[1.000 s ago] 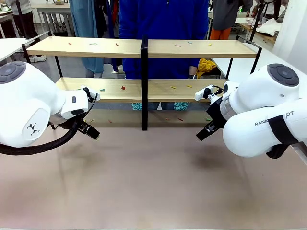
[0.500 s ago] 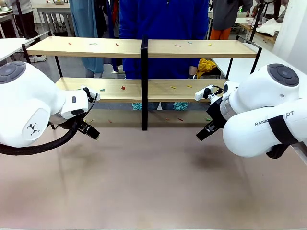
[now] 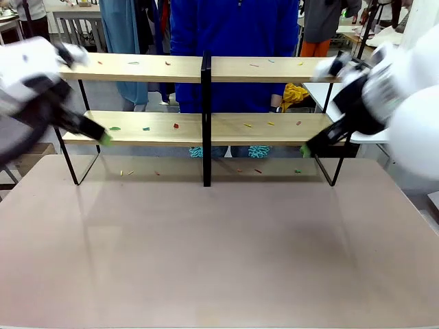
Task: Clean the shelves.
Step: Pick up the Duster when the human hands it over.
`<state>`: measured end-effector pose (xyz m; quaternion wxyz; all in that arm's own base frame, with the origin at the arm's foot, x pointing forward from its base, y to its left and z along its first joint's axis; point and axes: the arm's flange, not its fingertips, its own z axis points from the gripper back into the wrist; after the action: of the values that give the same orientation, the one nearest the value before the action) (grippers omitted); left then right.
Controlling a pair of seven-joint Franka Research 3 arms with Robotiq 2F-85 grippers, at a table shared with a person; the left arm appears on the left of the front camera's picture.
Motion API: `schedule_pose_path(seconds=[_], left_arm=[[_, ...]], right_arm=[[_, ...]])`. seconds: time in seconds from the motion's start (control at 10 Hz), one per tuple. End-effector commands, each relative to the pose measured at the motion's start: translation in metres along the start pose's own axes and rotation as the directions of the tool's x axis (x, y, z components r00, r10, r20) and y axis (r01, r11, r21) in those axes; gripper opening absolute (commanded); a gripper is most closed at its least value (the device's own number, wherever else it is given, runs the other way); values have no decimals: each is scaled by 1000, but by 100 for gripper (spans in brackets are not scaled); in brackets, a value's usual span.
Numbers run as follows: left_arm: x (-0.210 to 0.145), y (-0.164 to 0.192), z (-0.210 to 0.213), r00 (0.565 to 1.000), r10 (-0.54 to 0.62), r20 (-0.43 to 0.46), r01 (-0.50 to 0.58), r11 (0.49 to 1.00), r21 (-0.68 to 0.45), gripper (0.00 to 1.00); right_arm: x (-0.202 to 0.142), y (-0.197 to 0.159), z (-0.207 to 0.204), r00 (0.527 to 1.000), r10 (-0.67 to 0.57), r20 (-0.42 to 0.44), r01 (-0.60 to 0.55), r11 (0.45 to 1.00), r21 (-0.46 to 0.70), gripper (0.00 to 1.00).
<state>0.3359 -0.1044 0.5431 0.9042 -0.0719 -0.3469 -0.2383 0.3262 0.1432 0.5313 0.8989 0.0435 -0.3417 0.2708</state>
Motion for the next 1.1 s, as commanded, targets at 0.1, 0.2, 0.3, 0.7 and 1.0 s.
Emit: schedule_pose_path(seconds=[0.1,0.2,0.3,0.7,1.0], left_arm=[[-71,-78,102,980,65,188,-99,979,176,100],[-67,-97,111,974,29,224,-75,977,199,100],[-66,-101,112,974,-20,227,-15,988,152,100],[-5,-103,149,973,38,228,-81,980,182,100],[-1,-108,156,954,76,290,-116,986,122,100]], right_arm=[[-9,63,89,991,3,137,27,975,-221,100],[3,74,97,983,-20,182,80,939,-333,100],[10,76,95,975,-27,220,111,918,-380,100],[10,89,115,970,1,245,58,971,-233,100],[27,100,126,968,-24,249,60,989,-137,100]])
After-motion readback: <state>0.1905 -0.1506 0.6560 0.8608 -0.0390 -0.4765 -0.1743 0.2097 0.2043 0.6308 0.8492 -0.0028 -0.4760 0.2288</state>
